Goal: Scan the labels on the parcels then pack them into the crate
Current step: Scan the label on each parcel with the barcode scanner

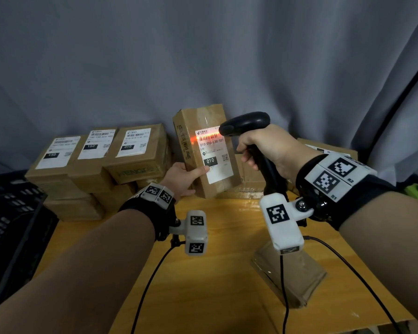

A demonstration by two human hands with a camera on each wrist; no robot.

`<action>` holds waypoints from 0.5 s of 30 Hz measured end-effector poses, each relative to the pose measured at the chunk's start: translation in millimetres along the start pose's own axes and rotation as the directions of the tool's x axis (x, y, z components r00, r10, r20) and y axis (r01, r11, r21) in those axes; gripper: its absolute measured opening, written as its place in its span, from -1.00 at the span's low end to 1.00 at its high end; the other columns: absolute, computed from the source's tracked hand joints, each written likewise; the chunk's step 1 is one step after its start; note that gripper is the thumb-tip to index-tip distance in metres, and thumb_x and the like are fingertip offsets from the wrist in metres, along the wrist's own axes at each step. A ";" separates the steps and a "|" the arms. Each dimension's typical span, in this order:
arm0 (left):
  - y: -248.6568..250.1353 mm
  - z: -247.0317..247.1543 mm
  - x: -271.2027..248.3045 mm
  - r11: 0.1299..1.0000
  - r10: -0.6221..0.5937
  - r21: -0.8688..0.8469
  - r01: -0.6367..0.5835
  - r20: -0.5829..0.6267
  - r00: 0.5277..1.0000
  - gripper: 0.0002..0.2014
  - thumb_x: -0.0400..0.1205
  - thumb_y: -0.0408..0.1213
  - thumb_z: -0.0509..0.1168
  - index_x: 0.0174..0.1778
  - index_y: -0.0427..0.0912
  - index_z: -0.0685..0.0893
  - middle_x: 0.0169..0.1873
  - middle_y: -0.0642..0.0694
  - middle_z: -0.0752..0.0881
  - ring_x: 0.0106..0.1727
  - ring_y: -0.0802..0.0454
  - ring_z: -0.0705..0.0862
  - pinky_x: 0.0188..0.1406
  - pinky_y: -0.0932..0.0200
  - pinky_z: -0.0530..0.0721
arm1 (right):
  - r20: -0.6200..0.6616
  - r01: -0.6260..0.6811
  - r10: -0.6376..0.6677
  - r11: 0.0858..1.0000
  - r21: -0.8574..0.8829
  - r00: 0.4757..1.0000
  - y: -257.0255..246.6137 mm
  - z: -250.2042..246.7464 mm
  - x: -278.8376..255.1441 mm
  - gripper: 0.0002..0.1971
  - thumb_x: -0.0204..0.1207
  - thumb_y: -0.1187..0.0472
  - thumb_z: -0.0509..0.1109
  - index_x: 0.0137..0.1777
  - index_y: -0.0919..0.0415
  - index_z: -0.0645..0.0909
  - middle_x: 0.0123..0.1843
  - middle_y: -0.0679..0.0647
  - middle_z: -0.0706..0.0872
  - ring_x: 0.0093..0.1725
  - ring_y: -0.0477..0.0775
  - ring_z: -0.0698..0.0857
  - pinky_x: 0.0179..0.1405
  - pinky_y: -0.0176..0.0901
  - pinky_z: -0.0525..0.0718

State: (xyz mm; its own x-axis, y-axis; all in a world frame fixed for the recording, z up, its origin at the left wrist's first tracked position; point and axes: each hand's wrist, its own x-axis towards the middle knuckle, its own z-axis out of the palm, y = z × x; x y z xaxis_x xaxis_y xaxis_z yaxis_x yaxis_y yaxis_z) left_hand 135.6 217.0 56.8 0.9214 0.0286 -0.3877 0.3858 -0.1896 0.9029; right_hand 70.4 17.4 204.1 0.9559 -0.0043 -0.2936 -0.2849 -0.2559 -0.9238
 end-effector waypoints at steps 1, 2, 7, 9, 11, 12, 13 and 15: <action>0.9 1.1 -1.2 1.000 0.003 0.002 -0.003 0.002 1.000 -0.28 0.32 0.04 0.59 0.35 -0.17 0.54 0.23 -0.10 0.72 0.24 -0.07 0.68 -0.10 0.05 0.77 | 0.008 0.003 -0.003 1.000 -0.002 1.000 -0.3 0.3 -0.9 -0.94 0.41 0.39 0.35 -0.26 0.34 0.62 -0.48 0.16 0.62 -0.61 -0.02 0.52 -0.61 -0.30 0.52; 1.1 1.9 -0.9 1.000 0.002 0.004 -0.002 0.001 1.000 -0.33 0.37 0.00 0.58 0.35 -0.17 0.55 0.23 -0.10 0.72 0.25 -0.07 0.67 -0.09 0.05 0.76 | 0.017 0.003 -0.003 1.000 -0.009 1.000 -0.5 1.0 -1.8 -0.94 0.41 0.39 0.35 -0.27 0.33 0.62 -0.48 0.16 0.62 -0.61 -0.02 0.52 -0.60 -0.30 0.52; 3.0 4.1 -2.3 1.000 0.005 0.012 -0.005 -0.002 1.000 -0.44 0.47 -0.07 0.53 0.33 -0.21 0.58 0.22 -0.12 0.72 0.26 -0.08 0.66 -0.06 0.06 0.74 | 0.013 0.018 -0.018 1.000 -0.005 1.000 -1.5 4.8 -4.6 -0.95 0.42 0.40 0.36 -0.25 0.35 0.62 -0.48 0.17 0.61 -0.60 -0.01 0.52 -0.60 -0.30 0.51; 3.6 3.7 -2.1 1.000 0.003 0.018 -0.003 -0.012 1.000 -0.41 0.45 -0.06 0.54 0.35 -0.21 0.56 0.23 -0.12 0.71 0.26 -0.08 0.67 -0.07 0.05 0.75 | 0.005 0.016 -0.016 1.000 0.005 1.000 -1.8 5.1 -4.1 -0.95 0.41 0.40 0.36 -0.26 0.36 0.61 -0.48 0.18 0.60 -0.60 0.00 0.52 -0.60 -0.30 0.50; 4.3 3.3 -1.7 1.000 0.002 0.018 -0.002 -0.022 1.000 -0.39 0.45 -0.05 0.54 0.35 -0.21 0.54 0.23 -0.12 0.70 0.25 -0.08 0.67 -0.09 0.06 0.75 | 0.007 0.003 -0.003 1.000 -0.004 1.000 -1.2 4.9 -4.1 -0.95 0.42 0.39 0.36 -0.26 0.36 0.61 -0.48 0.18 0.60 -0.60 0.00 0.52 -0.58 -0.29 0.51; 5.4 3.0 -2.3 1.000 0.006 0.020 -0.006 -0.023 1.000 -0.40 0.45 -0.05 0.54 0.34 -0.22 0.55 0.22 -0.12 0.71 0.25 -0.07 0.67 -0.11 0.08 0.75 | 0.007 -0.006 0.006 1.000 -0.011 1.000 -0.5 4.5 -4.0 -0.94 0.42 0.39 0.36 -0.26 0.35 0.61 -0.48 0.17 0.60 -0.60 0.00 0.52 -0.58 -0.29 0.51; 6.1 2.8 -2.6 1.000 0.009 0.021 -0.009 -0.020 1.000 -0.42 0.46 -0.05 0.53 0.33 -0.22 0.57 0.22 -0.12 0.71 0.24 -0.07 0.67 -0.14 0.10 0.74 | 0.006 -0.014 0.014 1.000 -0.016 1.000 0.1 3.7 -3.9 -0.94 0.42 0.39 0.35 -0.25 0.35 0.61 -0.49 0.16 0.60 -0.60 -0.01 0.52 -0.59 -0.29 0.52; 6.4 1.8 -2.5 1.000 0.012 0.023 -0.012 -0.013 1.000 -0.42 0.46 -0.03 0.53 0.33 -0.21 0.58 0.21 -0.11 0.72 0.23 -0.07 0.67 -0.18 0.13 0.73 | -0.001 -0.024 0.024 1.000 -0.013 1.000 0.8 2.1 -3.5 -0.95 0.43 0.38 0.35 -0.23 0.34 0.62 -0.50 0.16 0.61 -0.61 -0.01 0.53 -0.60 -0.31 0.53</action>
State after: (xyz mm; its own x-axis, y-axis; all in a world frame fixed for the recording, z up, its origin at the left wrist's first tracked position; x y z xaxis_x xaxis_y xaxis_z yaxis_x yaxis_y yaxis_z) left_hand 135.7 213.9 63.2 0.9266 0.0391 -0.3740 0.3735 -0.2124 0.9030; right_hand 66.7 19.2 203.9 0.9488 -0.0113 -0.3156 -0.3069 -0.2681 -0.9132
